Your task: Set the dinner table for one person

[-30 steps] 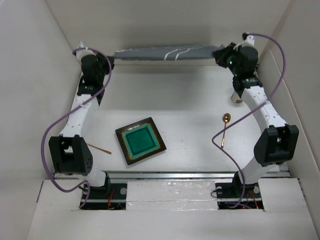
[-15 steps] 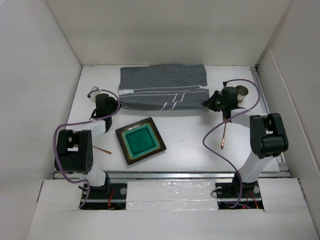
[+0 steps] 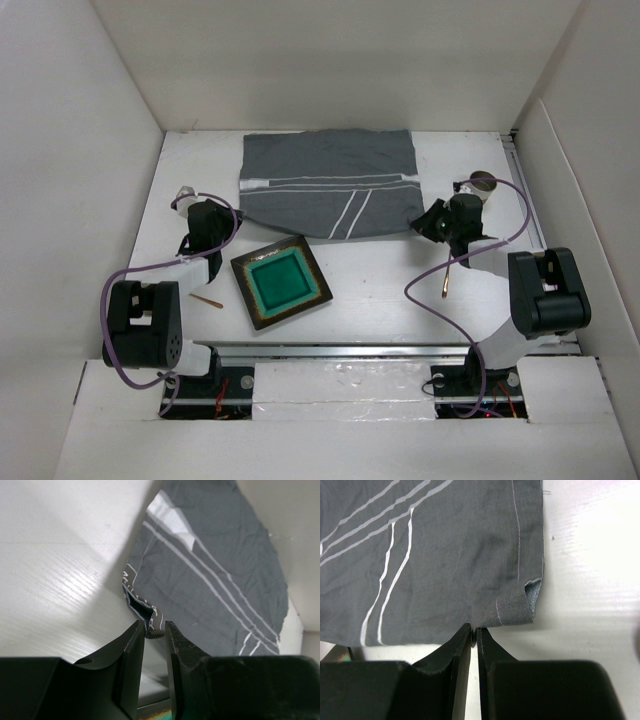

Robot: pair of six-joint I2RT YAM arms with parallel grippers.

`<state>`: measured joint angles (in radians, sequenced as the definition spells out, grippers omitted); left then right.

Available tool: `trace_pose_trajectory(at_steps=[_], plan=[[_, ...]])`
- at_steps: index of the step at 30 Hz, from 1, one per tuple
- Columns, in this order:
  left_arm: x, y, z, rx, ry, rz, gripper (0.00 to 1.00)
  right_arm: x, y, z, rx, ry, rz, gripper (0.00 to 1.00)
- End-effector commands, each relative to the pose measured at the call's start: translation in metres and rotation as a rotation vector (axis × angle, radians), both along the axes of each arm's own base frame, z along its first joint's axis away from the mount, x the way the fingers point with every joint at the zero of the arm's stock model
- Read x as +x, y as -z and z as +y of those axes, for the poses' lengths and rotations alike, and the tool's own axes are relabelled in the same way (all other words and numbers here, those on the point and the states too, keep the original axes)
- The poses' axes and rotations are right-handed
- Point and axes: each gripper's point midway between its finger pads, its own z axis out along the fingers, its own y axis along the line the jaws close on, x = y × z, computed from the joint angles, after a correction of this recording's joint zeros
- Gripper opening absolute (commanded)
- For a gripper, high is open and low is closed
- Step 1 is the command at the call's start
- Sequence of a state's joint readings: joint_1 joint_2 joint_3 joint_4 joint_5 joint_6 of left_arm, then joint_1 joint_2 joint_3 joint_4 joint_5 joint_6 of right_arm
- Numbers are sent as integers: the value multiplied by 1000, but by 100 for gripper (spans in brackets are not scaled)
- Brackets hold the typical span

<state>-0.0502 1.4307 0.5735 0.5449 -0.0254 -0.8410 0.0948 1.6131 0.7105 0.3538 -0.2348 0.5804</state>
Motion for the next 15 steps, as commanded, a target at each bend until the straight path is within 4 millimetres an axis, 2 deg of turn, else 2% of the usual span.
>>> trace_pose_trajectory(at_steps=[1, 4, 8, 9, 10, 11, 13, 15], plan=[[2, -35, 4, -14, -24, -95, 19, 3, -29, -6, -1, 37, -107, 16], [-2, -31, 7, -13, -42, -53, 18, -7, -22, -5, -8, 41, -86, 21], [-10, -28, 10, -17, -61, -23, 23, -17, -17, -7, -22, 39, -78, 34], [-14, -28, 11, -19, -68, -18, 25, -20, -18, -7, -26, 33, -76, 35], [-17, -37, 12, -18, -73, -42, 26, -23, -20, -9, -33, 35, -81, 35], [-23, -34, 13, -17, -79, -37, 27, -27, -29, -12, -44, 46, -110, 36], [-32, -46, 8, 8, -80, -76, 28, -36, -39, -6, -52, 33, -137, 41], [-38, -49, 7, 37, -71, -81, 28, -49, -56, 2, -62, 5, -189, 47]])
